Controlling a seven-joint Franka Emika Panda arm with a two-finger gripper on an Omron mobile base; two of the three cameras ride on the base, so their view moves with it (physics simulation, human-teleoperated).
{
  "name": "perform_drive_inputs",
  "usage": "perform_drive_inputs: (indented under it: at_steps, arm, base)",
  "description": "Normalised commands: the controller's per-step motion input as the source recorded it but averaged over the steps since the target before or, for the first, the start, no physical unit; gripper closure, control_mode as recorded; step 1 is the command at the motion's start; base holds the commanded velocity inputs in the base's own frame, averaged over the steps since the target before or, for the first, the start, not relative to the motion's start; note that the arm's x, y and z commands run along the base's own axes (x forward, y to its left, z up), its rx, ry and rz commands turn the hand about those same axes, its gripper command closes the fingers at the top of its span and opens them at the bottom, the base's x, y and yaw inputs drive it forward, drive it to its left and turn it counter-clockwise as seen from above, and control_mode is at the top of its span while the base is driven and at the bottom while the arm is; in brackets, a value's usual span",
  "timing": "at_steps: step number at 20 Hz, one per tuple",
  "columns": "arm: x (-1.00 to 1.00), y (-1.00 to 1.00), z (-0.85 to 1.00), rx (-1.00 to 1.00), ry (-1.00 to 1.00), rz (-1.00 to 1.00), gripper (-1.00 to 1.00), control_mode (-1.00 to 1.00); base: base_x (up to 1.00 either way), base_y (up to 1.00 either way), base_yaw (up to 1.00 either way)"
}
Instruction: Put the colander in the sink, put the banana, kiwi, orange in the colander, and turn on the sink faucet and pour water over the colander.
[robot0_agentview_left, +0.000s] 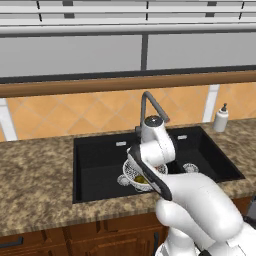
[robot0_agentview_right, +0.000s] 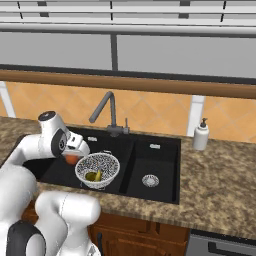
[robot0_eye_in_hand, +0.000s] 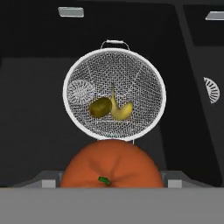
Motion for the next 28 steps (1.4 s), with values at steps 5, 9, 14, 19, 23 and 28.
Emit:
perform_drive_inputs:
  at_steps: [5,9,14,19,23,28]
  arm:
    - [0.55,0.1,-0.46,0.0,-0.04,0.04,1.0,-1.0]
    - [0.4,0.02,-0.57,0.0,-0.02,0.04,1.0,-1.0]
    - [0.47,0.0,-0.33,0.0,0.0,0.0,1.0,-1.0]
    - [0.28,-0.14,-0.3,0.0,0.03,0.0,1.0,-1.0]
    - [0.09,-0.09,-0.21,0.0,0.08,0.0,1.0,-1.0]
    - [0.22,-0.08,-0.24,0.0,0.05,0.0,1.0,-1.0]
  base:
    - [0.0,0.0,0.0]
    - [0.0,0.0,0.0]
    - [0.0,0.0,0.0]
    - [0.0,0.0,0.0]
    - [0.0,0.0,0.0]
    - [0.0,0.0,0.0]
